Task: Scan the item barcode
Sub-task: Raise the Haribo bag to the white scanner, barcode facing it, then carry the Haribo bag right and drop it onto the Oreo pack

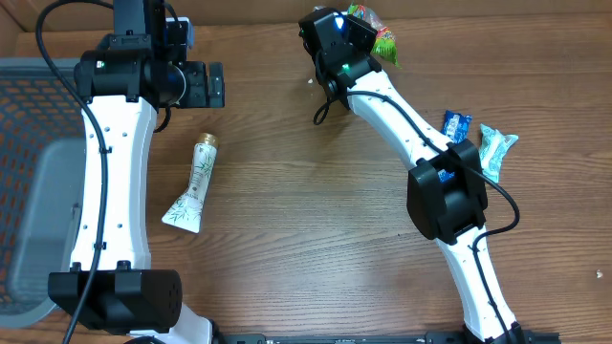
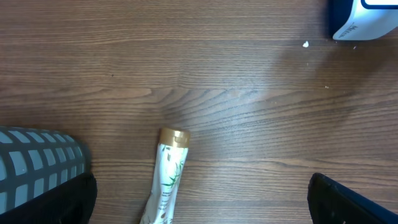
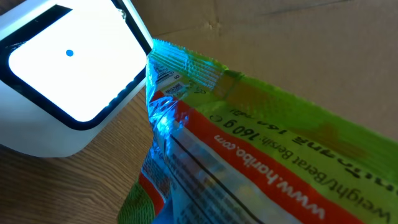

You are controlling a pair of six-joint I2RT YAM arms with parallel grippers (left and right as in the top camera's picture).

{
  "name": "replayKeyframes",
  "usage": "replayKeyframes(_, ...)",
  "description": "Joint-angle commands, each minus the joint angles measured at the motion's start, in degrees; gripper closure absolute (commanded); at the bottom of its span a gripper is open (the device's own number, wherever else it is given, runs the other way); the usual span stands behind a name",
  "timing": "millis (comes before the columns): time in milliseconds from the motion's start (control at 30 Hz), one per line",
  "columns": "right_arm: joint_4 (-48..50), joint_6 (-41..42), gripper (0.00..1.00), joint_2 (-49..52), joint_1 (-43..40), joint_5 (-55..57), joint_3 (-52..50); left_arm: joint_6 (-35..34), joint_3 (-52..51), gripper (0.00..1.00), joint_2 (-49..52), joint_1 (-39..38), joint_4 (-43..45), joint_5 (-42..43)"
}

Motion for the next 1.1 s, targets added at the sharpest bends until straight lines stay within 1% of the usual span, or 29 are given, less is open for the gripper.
replayKeyframes(0, 0.4, -0.1, 0.96, -0.2, 0.0, 0.9, 0.6, -1.0, -0.2, 0.00, -0.1, -0.4, 0.0, 0.4)
replayKeyframes(67, -0.4, 0.4, 0.96, -0.5, 0.5, -0.2, 0.6, -1.0, -0.2, 0.00, -0.1, -0.4, 0.0, 0.4)
replayKeyframes(233, -9.2, 6.4, 0.96, -5.5, 1.6, -12.5, 0.7, -1.0, -0.2, 0.00, -0.1, -0.4, 0.0, 0.4)
replayKeyframes(400, -21.3, 18.3, 0.96, -15.1, 1.4, -28.1, 0.7, -1.0, -0.2, 0.00, -0.1, -0.4, 0.0, 0.4)
replayKeyframes(533, -29.7, 29.2, 0.96, -22.7, -0.9, -42.0, 0.7, -1.0, -0.2, 0.00, -0.1, -0.4, 0.0, 0.4)
replayKeyframes(600, -33.7, 34.3, 0.96, -26.0, -3.5, -48.8, 0.7, -1.0, -0.2, 0.00, -0.1, -0.4, 0.0, 0.4)
replayKeyframes(700, -42.4, 46.8, 0.96, -29.1, -11.1, -59.1, 0.7, -1.0, -0.2, 0.00, -0.1, -0.4, 0.0, 0.4)
replayKeyframes(733, -44.6, 48.3, 0.96, -29.2, -13.3, -61.7, 0.7, -1.0, -0.2, 0.00, -0.1, -0.4, 0.0, 0.4)
replayKeyframes(800, -49.6, 48.3, 0.96, -29.0, -19.1, -67.5, 0.3, -1.0, -0.2, 0.00, -0.1, -0.4, 0.0, 0.4)
replayKeyframes(867, -52.1, 48.3, 0.96, -28.9, -24.3, -70.8, -1.5, -1.0, -0.2, 0.00, -0.1, -0.4, 0.0, 0.4)
replayKeyframes(967, -51.3, 47.6, 0.96, -28.9, -31.1, -71.3, -6.6, -1.0, -0.2, 0.00, -0.1, -0.4, 0.0, 0.4)
replayKeyframes(1067, -46.3, 46.5, 0.96, -28.8, -36.1, -71.3, -15.3, -1.0, -0.2, 0.00, -0.1, -0.4, 0.0, 0.4)
